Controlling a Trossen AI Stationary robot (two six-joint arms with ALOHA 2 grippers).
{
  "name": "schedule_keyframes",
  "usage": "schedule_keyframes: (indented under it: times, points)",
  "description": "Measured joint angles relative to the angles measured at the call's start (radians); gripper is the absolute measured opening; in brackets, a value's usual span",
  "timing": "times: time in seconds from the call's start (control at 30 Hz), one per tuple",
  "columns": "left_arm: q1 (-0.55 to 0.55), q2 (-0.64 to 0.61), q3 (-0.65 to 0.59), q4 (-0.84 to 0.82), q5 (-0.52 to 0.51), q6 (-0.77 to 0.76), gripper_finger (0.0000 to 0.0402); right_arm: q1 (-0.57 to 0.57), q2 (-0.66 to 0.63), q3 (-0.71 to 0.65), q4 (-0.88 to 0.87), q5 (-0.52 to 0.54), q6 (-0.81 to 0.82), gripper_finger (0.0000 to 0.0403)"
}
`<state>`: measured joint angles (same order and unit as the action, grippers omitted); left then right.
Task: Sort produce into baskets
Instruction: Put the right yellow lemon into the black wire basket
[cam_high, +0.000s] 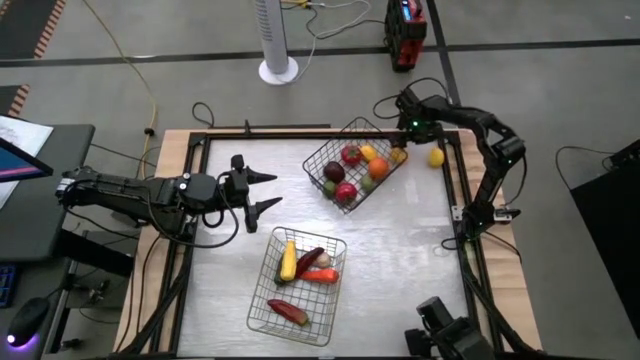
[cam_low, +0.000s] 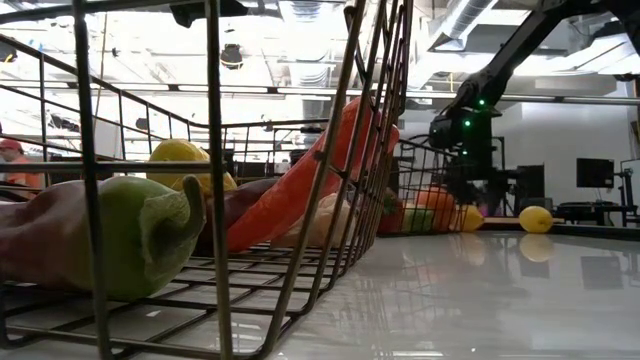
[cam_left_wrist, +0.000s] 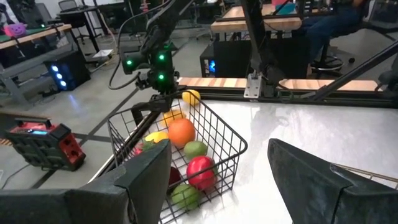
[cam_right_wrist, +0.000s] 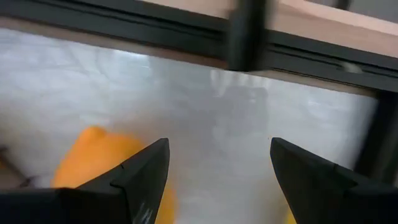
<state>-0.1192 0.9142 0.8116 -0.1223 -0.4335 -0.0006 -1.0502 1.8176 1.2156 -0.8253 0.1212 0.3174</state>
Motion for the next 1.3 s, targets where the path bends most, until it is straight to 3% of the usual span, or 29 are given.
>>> schedule_keyframes:
  times: [0.2,0.7,1.2,1.3]
  points:
    - [0.000,0.000,0.000,0.000,0.000,-0.001,0.0256,0.045,0.000,0.000,0.001,-0.105,-0.021,0.0305]
    - [0.000,0.000,0.000,-0.001,0.000,-0.003,0.0256,0.079,0.000,0.000,-0.274,-0.125,-0.074,0.0305]
    - [0.000,0.000,0.000,0.000,0.000,-0.006,0.0256,0.028,-0.028,0.056,-0.267,0.185,0.058,0.0305]
    - [0.000,0.000,0.000,-0.001,0.000,-0.006,0.0256,-0.006,-0.028,0.056,-0.267,0.206,0.085,0.0305]
